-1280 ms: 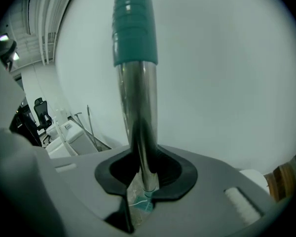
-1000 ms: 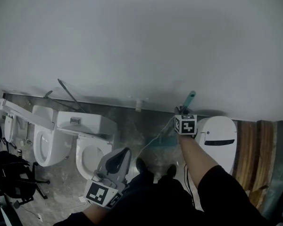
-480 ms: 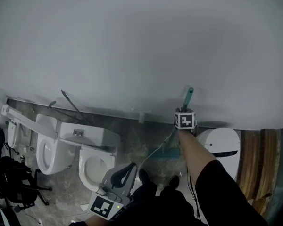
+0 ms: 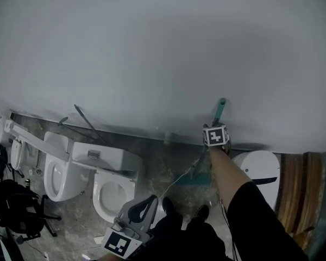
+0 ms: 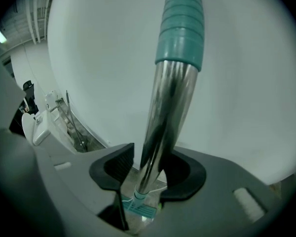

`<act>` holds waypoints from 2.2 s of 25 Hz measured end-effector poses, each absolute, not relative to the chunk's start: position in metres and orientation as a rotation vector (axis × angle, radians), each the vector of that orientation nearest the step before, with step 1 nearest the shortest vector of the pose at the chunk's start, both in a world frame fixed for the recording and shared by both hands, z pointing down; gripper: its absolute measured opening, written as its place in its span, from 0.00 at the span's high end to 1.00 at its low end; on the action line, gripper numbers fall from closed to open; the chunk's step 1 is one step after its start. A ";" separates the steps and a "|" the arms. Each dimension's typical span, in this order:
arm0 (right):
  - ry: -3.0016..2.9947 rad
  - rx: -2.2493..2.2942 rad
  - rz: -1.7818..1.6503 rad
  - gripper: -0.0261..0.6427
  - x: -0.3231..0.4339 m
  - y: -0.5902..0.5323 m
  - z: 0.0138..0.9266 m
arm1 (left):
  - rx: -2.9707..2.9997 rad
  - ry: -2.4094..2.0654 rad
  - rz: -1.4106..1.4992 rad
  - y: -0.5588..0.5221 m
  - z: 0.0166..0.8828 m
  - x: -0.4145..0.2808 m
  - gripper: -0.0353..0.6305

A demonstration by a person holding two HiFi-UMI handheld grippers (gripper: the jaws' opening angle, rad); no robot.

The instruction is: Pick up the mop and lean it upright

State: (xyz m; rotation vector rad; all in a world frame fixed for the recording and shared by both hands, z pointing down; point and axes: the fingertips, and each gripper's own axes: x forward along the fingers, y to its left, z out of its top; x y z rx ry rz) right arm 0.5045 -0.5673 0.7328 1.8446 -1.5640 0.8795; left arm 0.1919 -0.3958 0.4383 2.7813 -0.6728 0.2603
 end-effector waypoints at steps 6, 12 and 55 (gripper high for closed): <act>-1.579 1.929 0.896 0.55 0.492 -0.524 0.716 | 2.817 -0.578 0.185 -0.392 0.428 0.194 0.92; -1.673 1.934 0.934 0.69 0.421 -0.409 0.694 | 2.847 -0.424 0.086 -0.384 0.419 0.203 0.92; -2.128 2.222 0.623 0.96 0.118 0.004 0.476 | 3.003 -0.195 -0.041 -0.024 0.360 0.017 0.92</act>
